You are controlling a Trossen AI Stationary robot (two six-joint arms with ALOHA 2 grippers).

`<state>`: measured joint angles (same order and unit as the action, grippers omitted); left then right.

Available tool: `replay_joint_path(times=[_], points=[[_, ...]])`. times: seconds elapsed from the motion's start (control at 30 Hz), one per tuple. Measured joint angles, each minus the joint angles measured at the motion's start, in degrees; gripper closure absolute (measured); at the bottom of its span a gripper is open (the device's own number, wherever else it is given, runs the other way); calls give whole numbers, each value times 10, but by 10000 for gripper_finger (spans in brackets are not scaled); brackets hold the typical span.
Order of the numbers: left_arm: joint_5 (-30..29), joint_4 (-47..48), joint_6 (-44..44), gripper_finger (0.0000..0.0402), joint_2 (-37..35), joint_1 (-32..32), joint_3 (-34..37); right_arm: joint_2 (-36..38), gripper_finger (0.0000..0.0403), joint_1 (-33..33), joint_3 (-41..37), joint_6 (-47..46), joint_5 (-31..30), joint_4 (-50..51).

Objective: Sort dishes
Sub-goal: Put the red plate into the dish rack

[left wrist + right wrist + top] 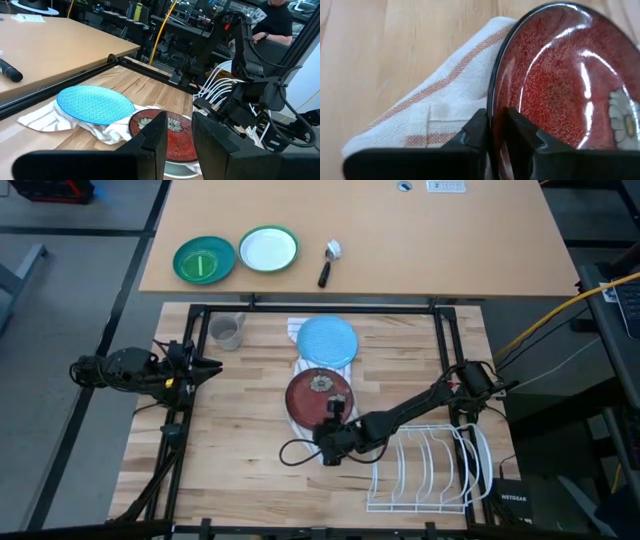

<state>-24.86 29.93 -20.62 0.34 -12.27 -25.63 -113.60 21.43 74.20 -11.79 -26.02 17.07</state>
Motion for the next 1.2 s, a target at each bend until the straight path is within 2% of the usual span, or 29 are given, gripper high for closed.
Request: replay_joint_path(times=[0.33,0.63,0.73,0.87,1.0,1.1,1.2], points=[[0,-1,0,321,0,0,0,0,355,-1,97,42,18,115],[0,-12,-19,321,1,0,3,0,373,-1,114,50,10,152],[4,-72,-26,321,2,0,34,0,371,-1,114,51,10,152],[19,-205,-3,321,3,0,106,0,370,-1,114,61,11,153],[58,-307,5,321,3,0,176,0,370,-1,114,62,17,153],[98,-345,4,321,3,0,214,0,369,-1,119,63,28,157],[106,-362,-14,321,3,0,237,0,369,-2,129,62,39,161]])
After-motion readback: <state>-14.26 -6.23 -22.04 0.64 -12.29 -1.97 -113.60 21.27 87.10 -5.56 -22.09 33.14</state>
